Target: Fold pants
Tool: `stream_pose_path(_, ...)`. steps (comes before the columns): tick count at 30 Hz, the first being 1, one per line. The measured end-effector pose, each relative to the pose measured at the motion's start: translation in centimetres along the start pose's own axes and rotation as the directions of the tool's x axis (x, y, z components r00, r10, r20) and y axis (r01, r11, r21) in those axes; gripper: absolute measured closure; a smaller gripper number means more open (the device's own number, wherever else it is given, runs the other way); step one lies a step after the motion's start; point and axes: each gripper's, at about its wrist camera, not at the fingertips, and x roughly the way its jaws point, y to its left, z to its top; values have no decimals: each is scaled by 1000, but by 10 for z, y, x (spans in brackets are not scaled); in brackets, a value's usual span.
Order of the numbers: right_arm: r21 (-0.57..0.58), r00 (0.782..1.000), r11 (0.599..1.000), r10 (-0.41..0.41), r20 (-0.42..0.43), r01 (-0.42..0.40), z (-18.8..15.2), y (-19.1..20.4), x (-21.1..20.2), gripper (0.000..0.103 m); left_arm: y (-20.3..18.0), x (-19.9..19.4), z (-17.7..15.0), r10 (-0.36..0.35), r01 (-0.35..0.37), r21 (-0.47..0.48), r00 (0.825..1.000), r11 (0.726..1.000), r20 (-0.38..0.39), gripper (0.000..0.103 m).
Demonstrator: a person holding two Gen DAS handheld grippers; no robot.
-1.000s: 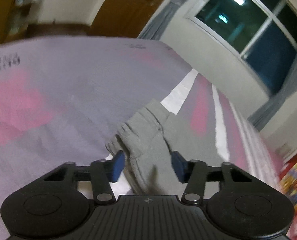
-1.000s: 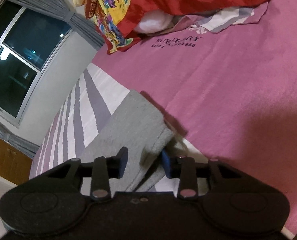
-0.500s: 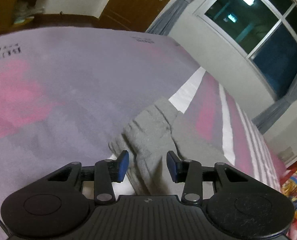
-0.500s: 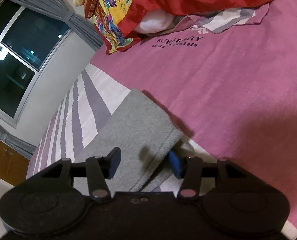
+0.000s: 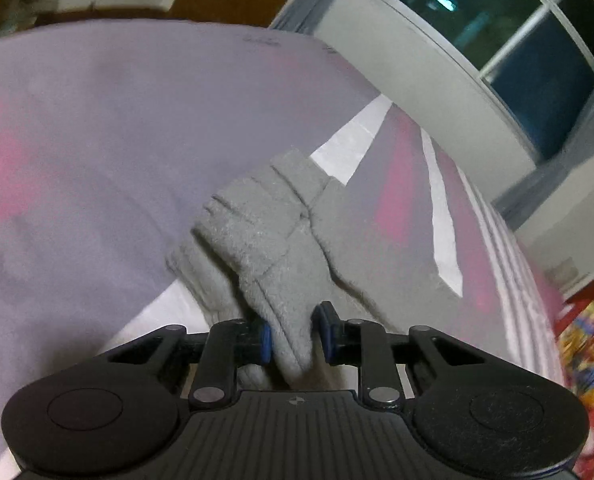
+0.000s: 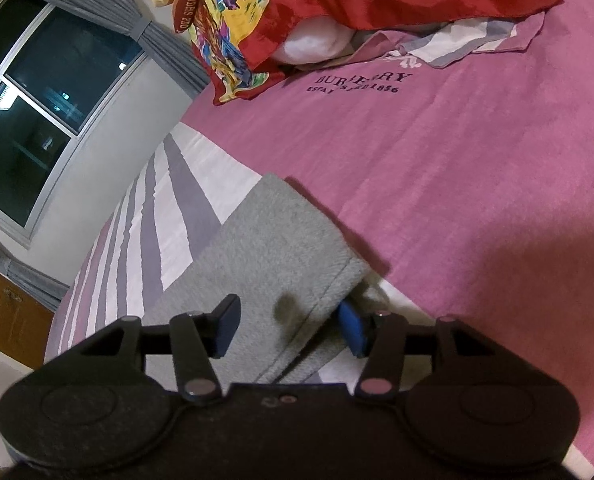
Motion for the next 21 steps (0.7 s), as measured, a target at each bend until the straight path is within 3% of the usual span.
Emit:
stream_pose_path(1, 2, 1000, 1000, -3, -1, 3, 0, 0, 0, 51, 0, -2, 5, -40, 41, -13, 999, 999, 22, 95)
stream_pose_path(3, 3, 1000, 1000, -11, -5, 11, 2, 2, 0, 52, -2, -9, 18, -102, 105, -32, 991, 994, 90, 95)
stream_pose_path(5, -7, 1000, 1000, -20, -8, 19, 2, 3, 0, 54, -5, -5, 23, -84, 85, -15, 993, 996, 82, 95)
stream_pose_path(8, 6, 1000, 1000, -13, -9, 13, 1, -1, 0, 56, -2, 21, 16, 68, -64, 59, 995, 996, -67, 95)
stream_pose_path(14, 122, 999, 992, 36, -9, -34, 7, -17, 0, 57, 12, 9, 10, 3, -3, -9, 1000, 1000, -18, 94)
stream_pose_path(15, 132, 999, 991, 32, -10, -31, 8, -17, 0, 62, 11, 9, 11, 0, -1, -8, 1000, 1000, -14, 94)
stream_pose_path(16, 129, 1000, 991, 23, -9, -22, 10, -16, -1, 90, 8, 9, 12, 7, -7, 10, 1000, 1000, -17, 94)
stream_pose_path(17, 117, 1000, 993, 22, -10, -21, 10, -14, -1, 94, 3, 14, 14, 13, -12, 25, 1000, 1000, -18, 94)
stream_pose_path(21, 85, 999, 996, 39, 11, -40, 9, -12, -8, 95, 1, 19, 15, 24, -22, 51, 999, 998, -39, 94)
